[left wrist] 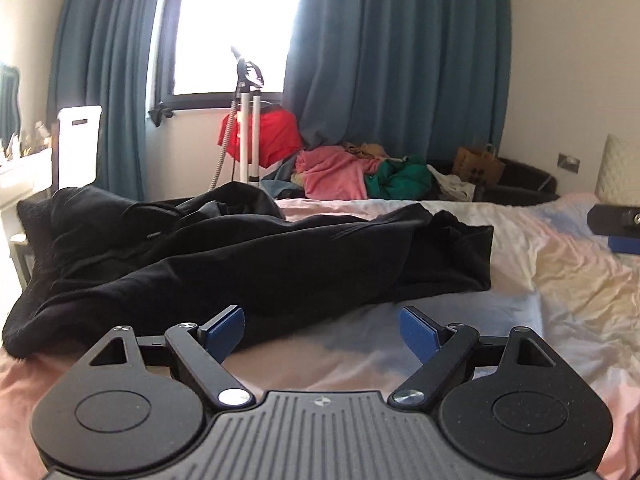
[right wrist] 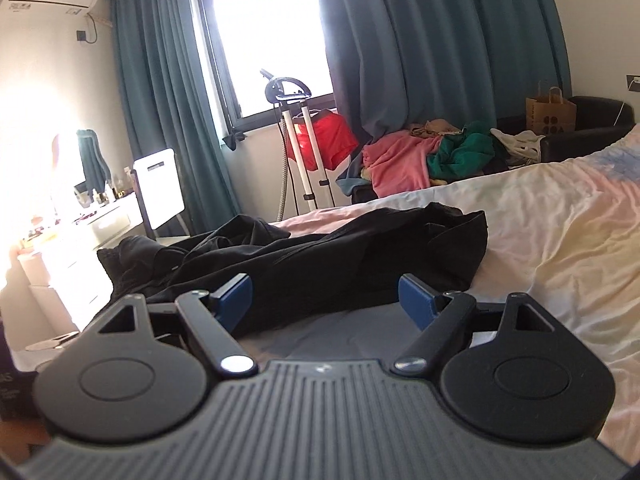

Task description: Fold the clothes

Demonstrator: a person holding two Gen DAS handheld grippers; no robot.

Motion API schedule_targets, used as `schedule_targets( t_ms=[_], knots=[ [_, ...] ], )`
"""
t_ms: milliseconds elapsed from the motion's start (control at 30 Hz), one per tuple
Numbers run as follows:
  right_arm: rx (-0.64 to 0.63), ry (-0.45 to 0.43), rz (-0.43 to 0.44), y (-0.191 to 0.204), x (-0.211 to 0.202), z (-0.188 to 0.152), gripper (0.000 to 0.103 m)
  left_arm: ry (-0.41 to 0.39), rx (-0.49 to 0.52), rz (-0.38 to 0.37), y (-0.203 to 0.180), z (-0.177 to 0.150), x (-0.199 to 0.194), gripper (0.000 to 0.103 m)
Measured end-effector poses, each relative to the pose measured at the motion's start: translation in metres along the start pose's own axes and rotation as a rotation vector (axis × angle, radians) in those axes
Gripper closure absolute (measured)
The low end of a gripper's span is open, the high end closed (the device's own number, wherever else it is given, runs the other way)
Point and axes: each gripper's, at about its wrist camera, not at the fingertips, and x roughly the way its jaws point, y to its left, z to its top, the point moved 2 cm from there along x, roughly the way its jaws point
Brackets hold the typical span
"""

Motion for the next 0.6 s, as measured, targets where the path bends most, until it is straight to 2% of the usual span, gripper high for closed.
schedule_targets(
  t_ms=[133, 233, 300, 367, 433, 600],
  knots=[
    [0.003, 0.028, -0.055, -0.022, 0.015, -0.007, 0.020, 0.080, 0.033, -0.061, -0.013, 0.012, 0.076, 0.018],
    [0.020, 0.083, -0.076, -0.043, 0.033, -0.018, 0.020, 0.074, 0.081, -0.062, -0.031, 0.030, 0.133, 0.019],
    [0.049, 0.121, -0.108, -0.058, 0.047, -0.025, 0.020, 0.038, 0.116, -0.060, -0.046, 0.046, 0.164, 0.020],
    [0.083, 0.153, -0.137, -0.074, 0.063, -0.033, 0.020, -0.010, 0.103, -0.086, -0.062, 0.063, 0.196, 0.020],
    [0.101, 0.173, -0.152, -0.086, 0.080, -0.037, 0.020, -0.021, 0.106, -0.099, -0.079, 0.074, 0.230, 0.021],
    [0.120, 0.151, -0.166, -0.113, 0.113, -0.039, 0.020, 0.031, 0.182, -0.094, -0.119, 0.087, 0.308, 0.037]
  ],
)
